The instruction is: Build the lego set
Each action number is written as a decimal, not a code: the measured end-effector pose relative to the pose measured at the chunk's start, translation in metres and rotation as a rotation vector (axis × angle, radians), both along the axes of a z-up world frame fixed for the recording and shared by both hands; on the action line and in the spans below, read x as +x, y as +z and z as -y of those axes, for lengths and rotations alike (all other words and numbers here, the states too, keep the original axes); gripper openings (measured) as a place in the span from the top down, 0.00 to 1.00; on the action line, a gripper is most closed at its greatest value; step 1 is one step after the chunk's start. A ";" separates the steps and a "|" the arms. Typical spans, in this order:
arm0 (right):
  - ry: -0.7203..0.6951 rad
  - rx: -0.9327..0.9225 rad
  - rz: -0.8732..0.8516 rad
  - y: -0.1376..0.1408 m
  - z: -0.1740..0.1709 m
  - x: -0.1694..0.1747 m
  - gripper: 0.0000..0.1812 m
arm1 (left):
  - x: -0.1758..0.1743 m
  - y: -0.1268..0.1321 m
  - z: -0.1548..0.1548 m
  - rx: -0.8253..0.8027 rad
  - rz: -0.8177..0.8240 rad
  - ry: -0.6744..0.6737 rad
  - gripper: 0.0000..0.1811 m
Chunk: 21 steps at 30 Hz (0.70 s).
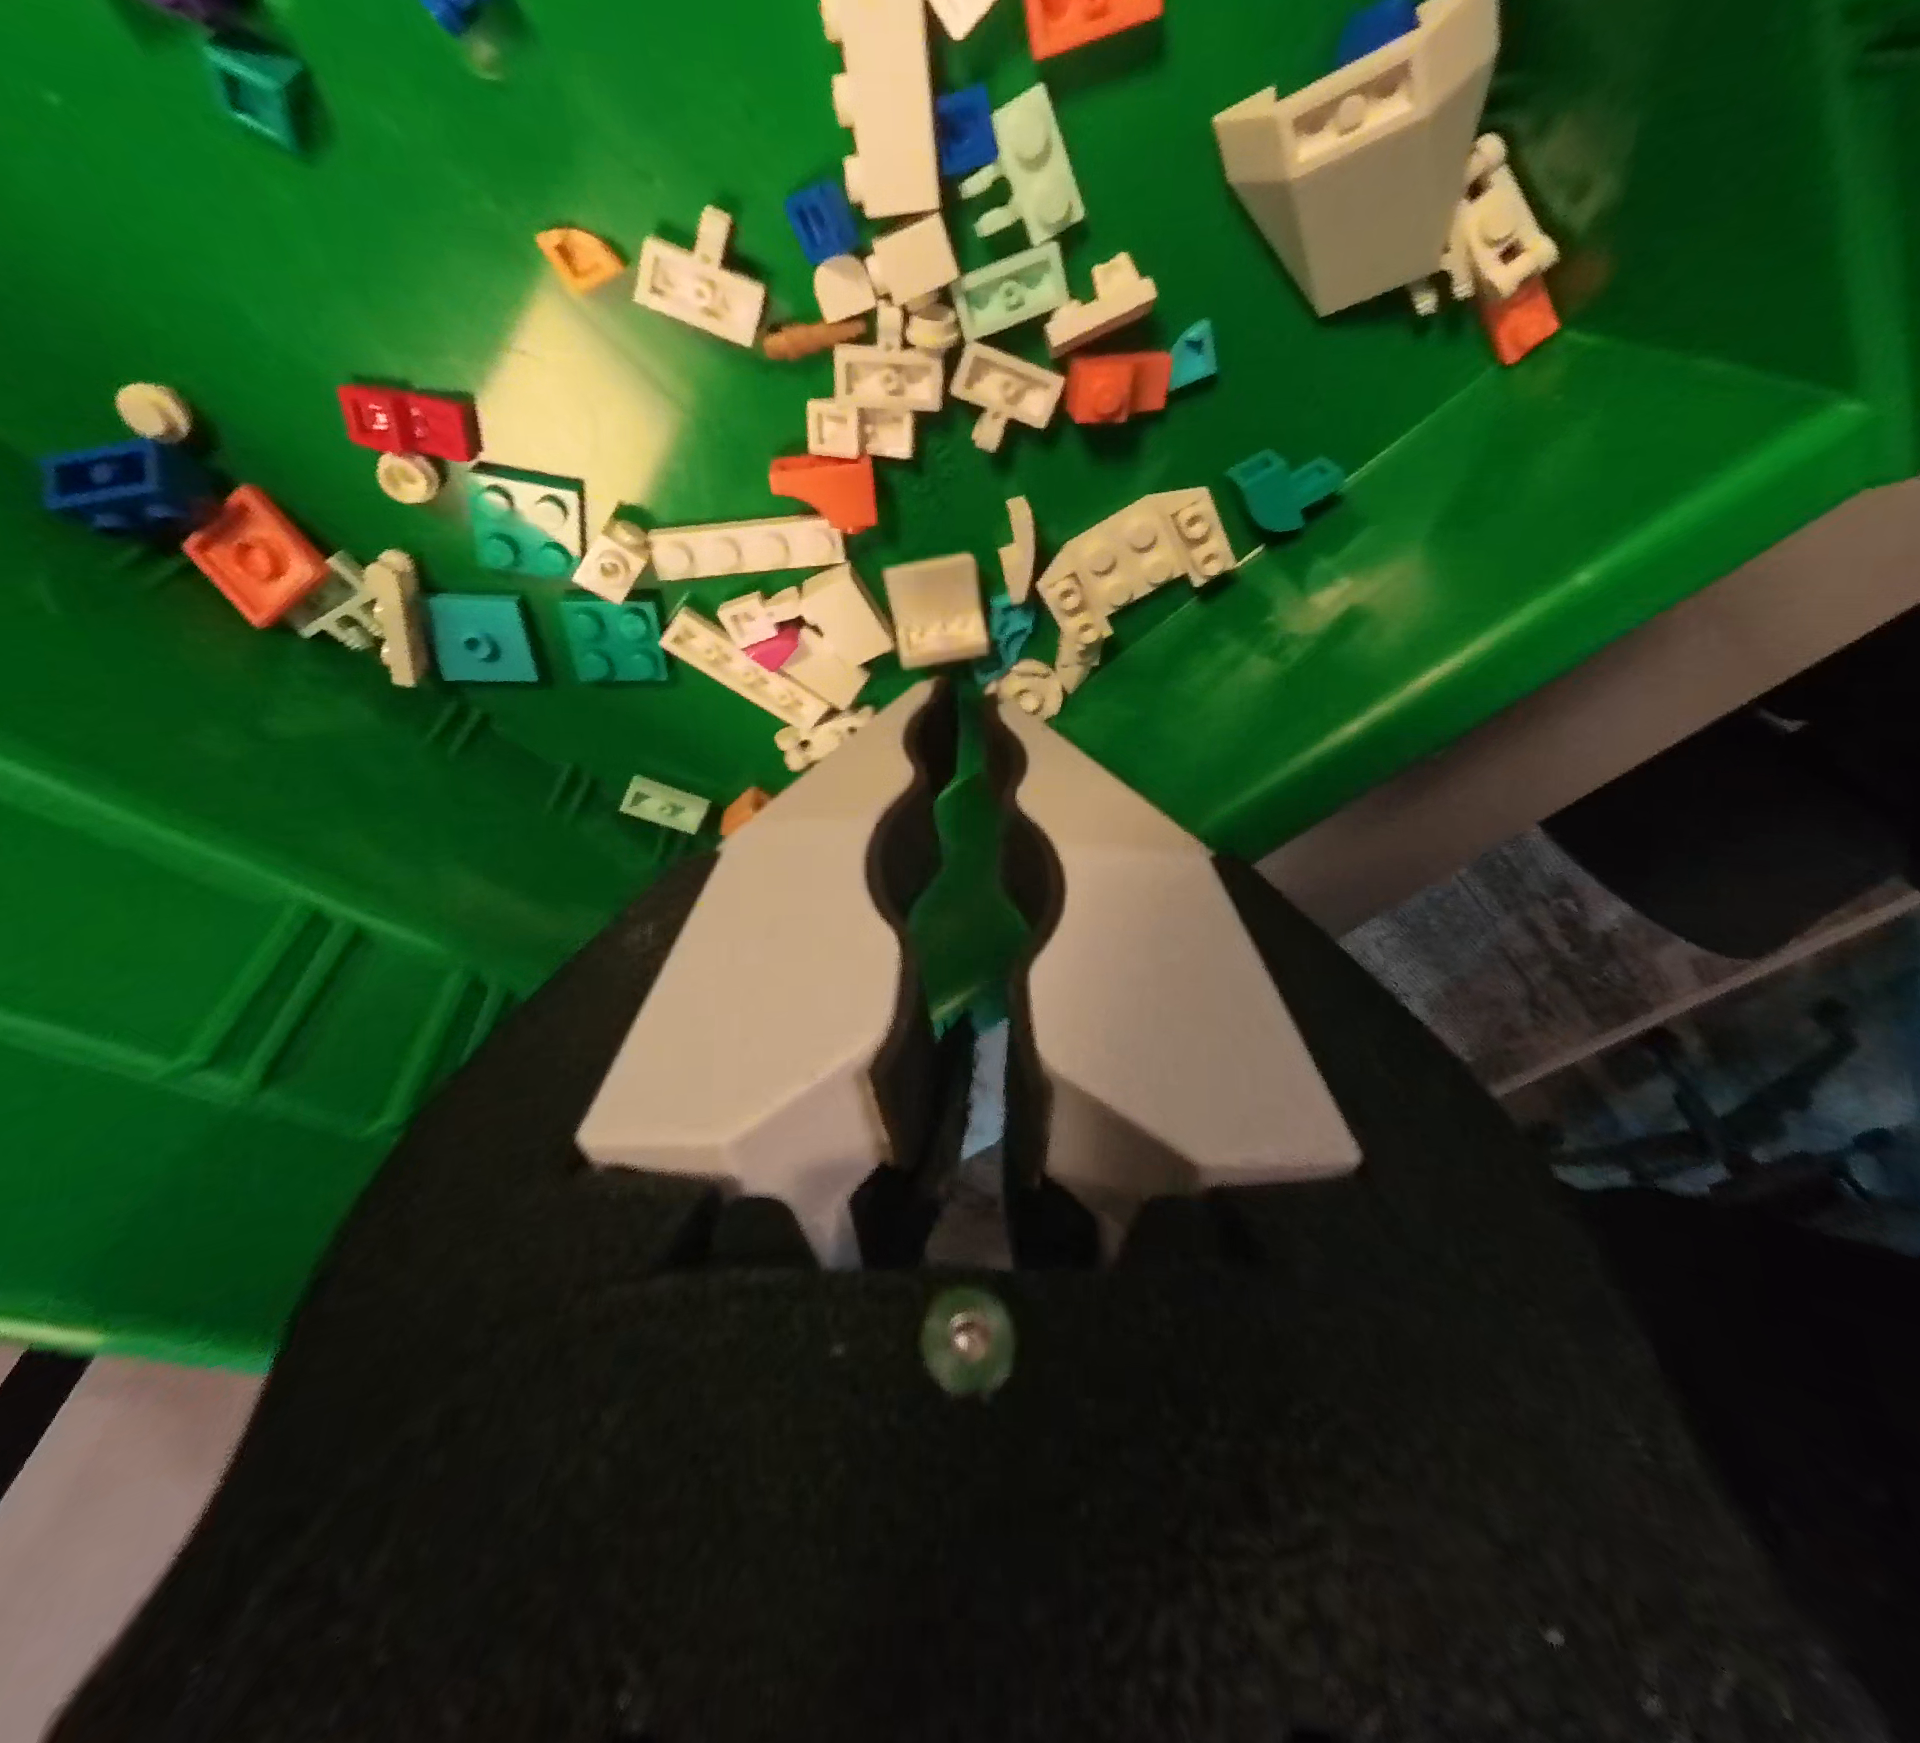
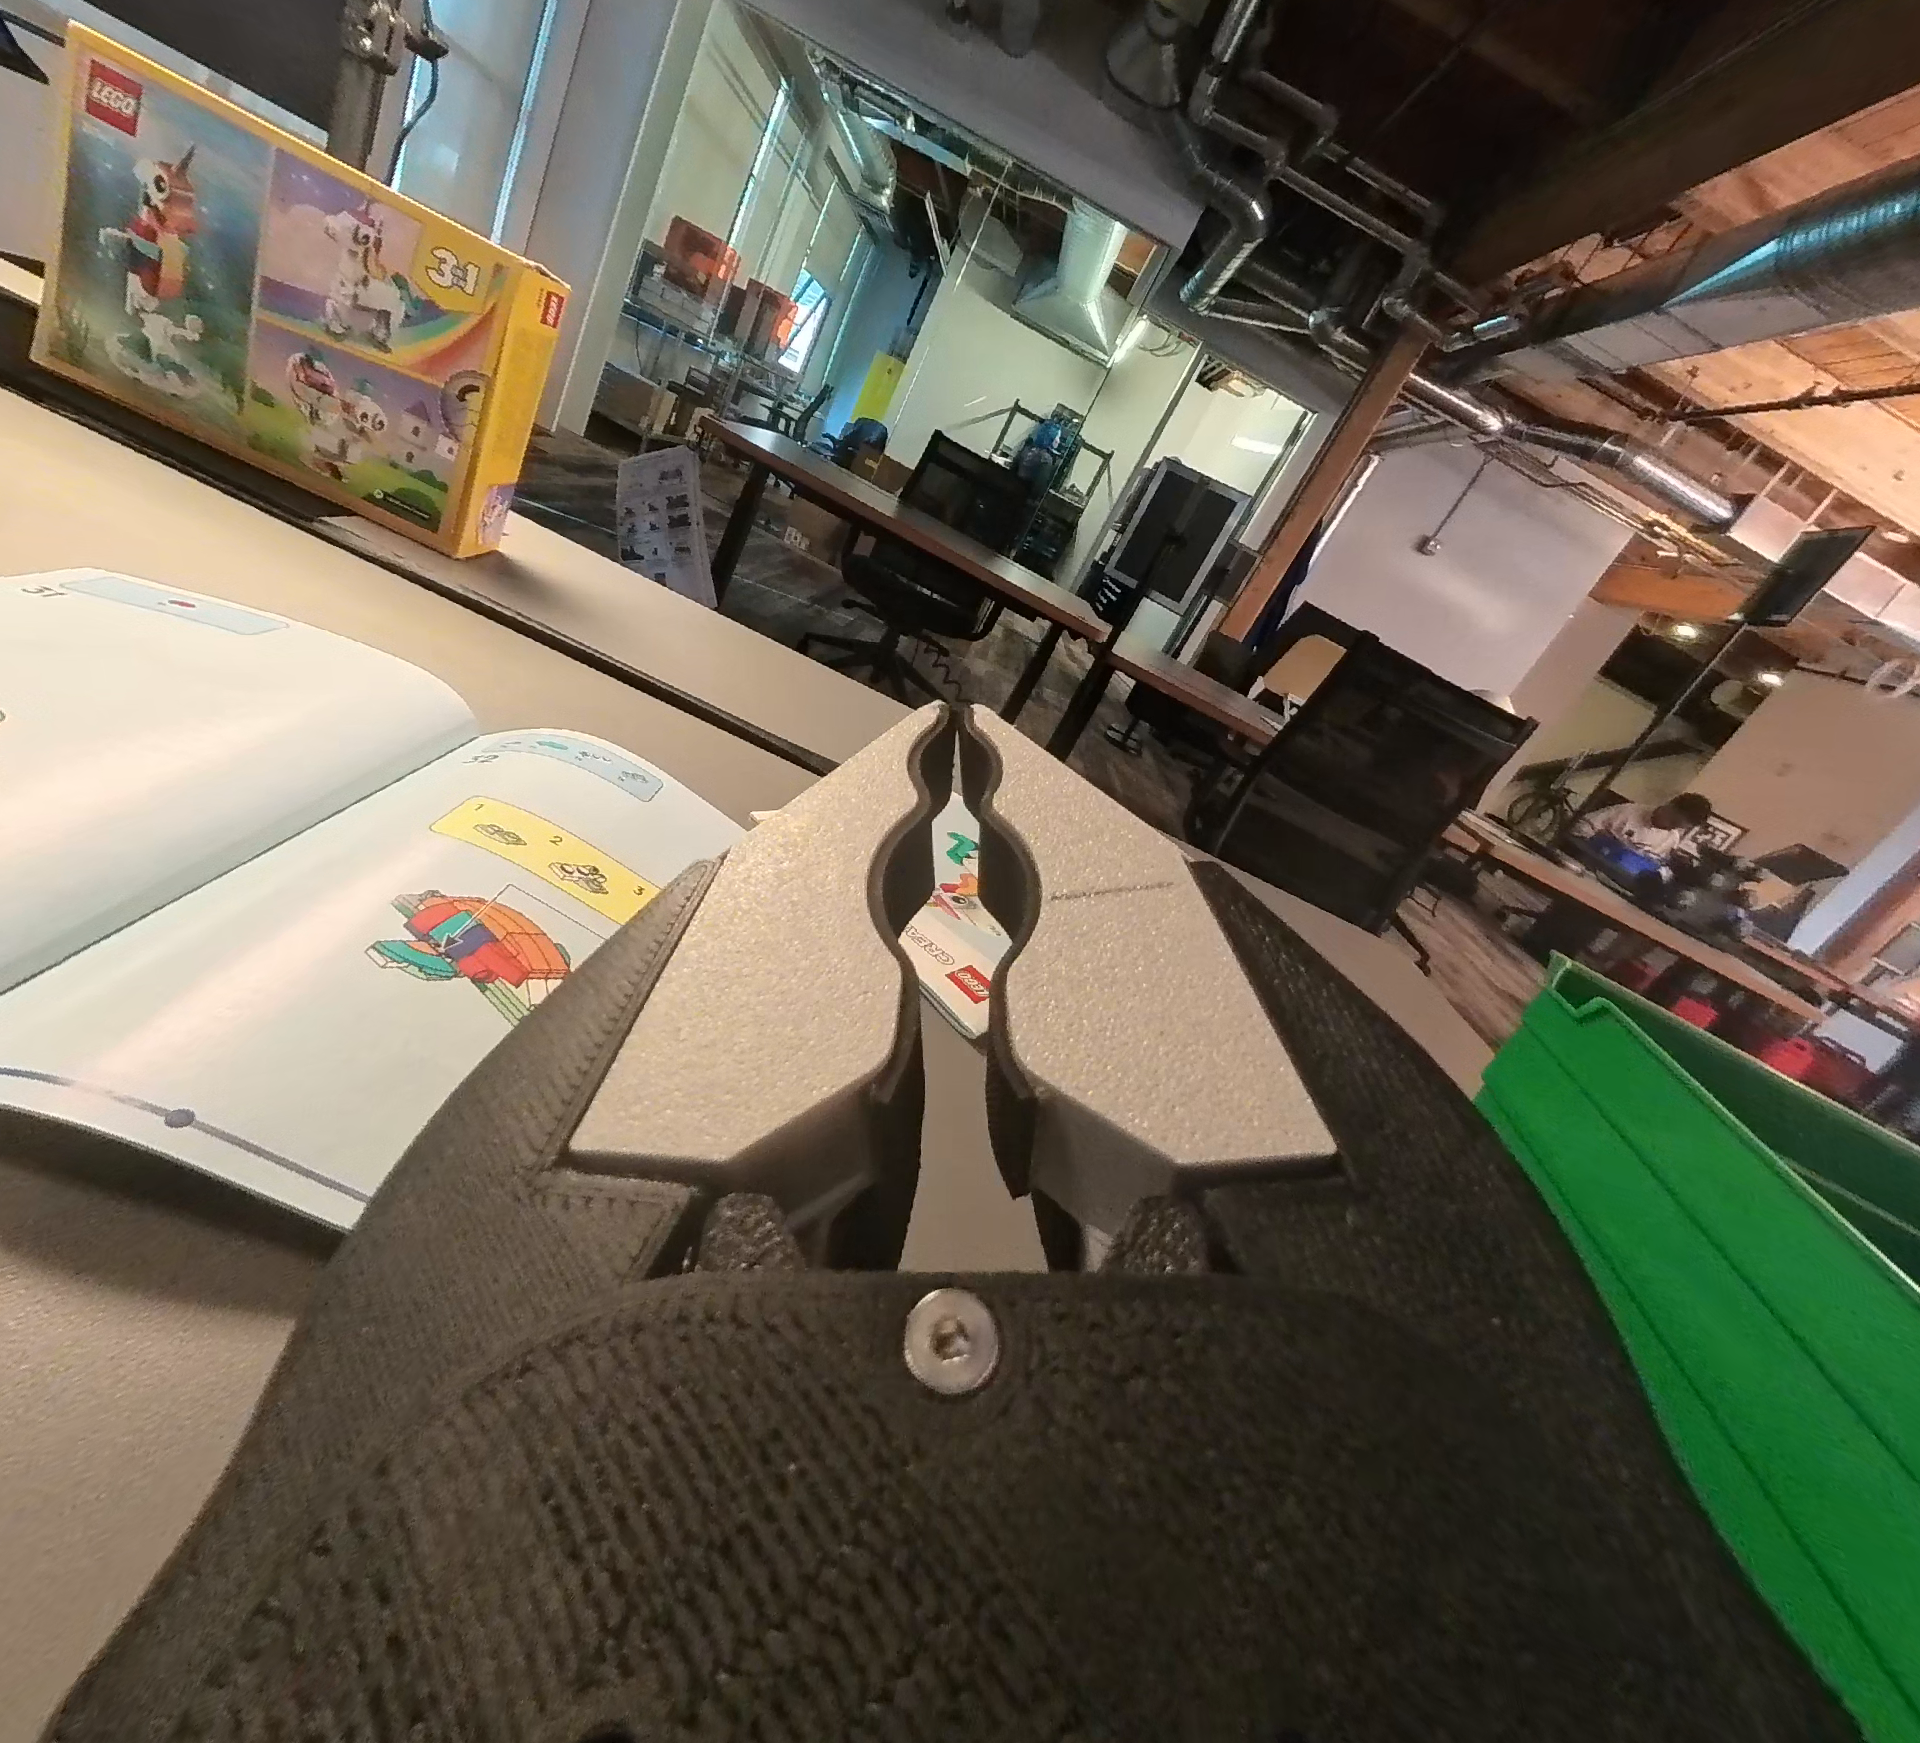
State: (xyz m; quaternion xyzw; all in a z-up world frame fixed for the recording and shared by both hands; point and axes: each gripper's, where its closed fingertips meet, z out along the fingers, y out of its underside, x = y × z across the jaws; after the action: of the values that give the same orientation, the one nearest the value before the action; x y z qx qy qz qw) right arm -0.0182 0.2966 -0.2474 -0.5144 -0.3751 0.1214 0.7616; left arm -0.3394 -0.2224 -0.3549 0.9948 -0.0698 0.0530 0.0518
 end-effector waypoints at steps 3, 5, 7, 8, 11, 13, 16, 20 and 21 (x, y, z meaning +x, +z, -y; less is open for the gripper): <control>0.000 0.001 0.001 0.000 0.000 0.000 1.00 | 0.006 -0.001 0.000 -0.004 0.040 -0.009 0.98; 0.000 -0.001 -0.003 0.000 0.000 0.000 1.00 | 0.003 -0.003 -0.002 0.000 0.020 -0.016 0.98; 0.000 -0.001 -0.003 0.000 0.000 0.000 1.00 | -0.002 -0.004 -0.006 0.013 -0.018 -0.019 0.98; 0.001 -0.001 -0.002 0.000 0.000 0.000 1.00 | -0.004 -0.005 -0.006 0.015 -0.031 -0.025 0.98; 0.001 0.000 -0.002 0.000 0.000 0.000 1.00 | -0.004 -0.007 -0.008 0.020 -0.035 -0.059 0.98; 0.002 0.000 -0.002 0.000 0.000 0.000 1.00 | -0.002 -0.008 -0.007 0.019 -0.028 -0.085 0.97; 0.003 0.001 0.001 0.000 0.000 -0.001 1.00 | 0.003 -0.008 -0.006 0.014 -0.003 -0.112 0.94; 0.006 0.001 0.001 0.000 0.000 -0.001 1.00 | 0.005 -0.007 -0.005 0.024 0.001 -0.158 0.91; 0.006 0.001 0.000 0.000 0.000 -0.001 1.00 | 0.005 -0.007 -0.005 0.027 -0.005 -0.169 0.91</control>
State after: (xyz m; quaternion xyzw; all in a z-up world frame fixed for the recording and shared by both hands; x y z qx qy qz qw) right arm -0.0189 0.2964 -0.2473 -0.5130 -0.3768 0.1235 0.7613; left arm -0.3347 -0.2171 -0.3620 0.9861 -0.1539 0.0450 0.0430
